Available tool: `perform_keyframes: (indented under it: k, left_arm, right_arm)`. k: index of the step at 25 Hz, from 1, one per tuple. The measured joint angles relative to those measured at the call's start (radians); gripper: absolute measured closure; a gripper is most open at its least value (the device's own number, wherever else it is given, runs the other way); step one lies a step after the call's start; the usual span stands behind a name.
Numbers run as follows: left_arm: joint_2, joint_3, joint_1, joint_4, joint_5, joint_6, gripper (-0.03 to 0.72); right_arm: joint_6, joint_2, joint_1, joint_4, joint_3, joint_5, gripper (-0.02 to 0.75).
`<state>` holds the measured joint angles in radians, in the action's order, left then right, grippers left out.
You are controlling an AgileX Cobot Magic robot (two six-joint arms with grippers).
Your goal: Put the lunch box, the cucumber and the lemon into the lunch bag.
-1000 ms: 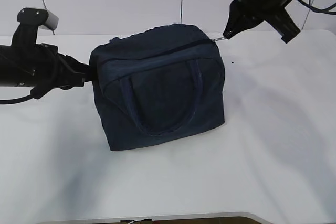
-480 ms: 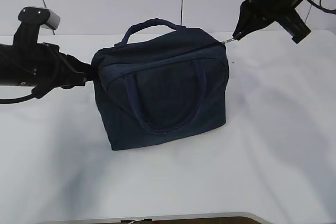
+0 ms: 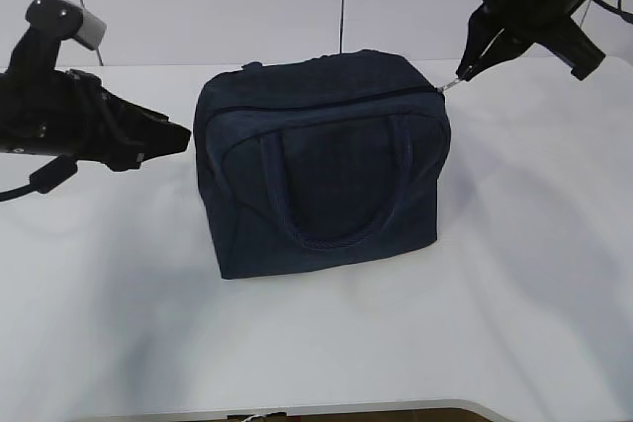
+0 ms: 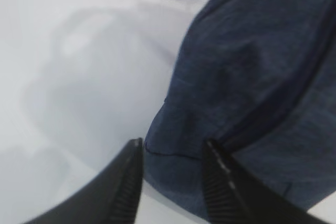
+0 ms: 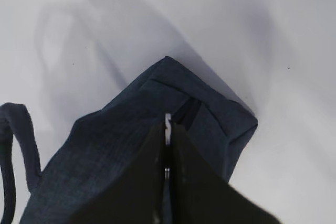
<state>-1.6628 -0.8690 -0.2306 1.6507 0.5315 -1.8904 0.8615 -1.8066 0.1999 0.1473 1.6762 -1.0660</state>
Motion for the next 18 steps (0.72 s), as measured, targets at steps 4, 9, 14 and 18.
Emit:
perform_keyframes:
  k: [4, 9, 14, 18]
  left_arm:
    - [0.086, 0.000, 0.002, -0.116, 0.006, 0.000, 0.321]
    - [0.197, 0.000, -0.010, -0.186, 0.071, -0.077, 0.308]
    - [0.221, -0.052, -0.115, -0.206, 0.092, -0.154, 0.307]
    - [0.188, -0.114, -0.224, -0.227, 0.032, -0.200, 0.306]
  right_arm:
    - [-0.005, -0.006, -0.001, -0.004, 0.000, -0.002, 0.733]
    - [-0.027, -0.015, -0.001, 0.017, 0.000, -0.003, 0.733]
    - [-0.033, -0.019, -0.001, 0.027, 0.001, -0.003, 0.733]
    - [-0.047, -0.021, -0.002, 0.029, 0.001, -0.004, 0.733]
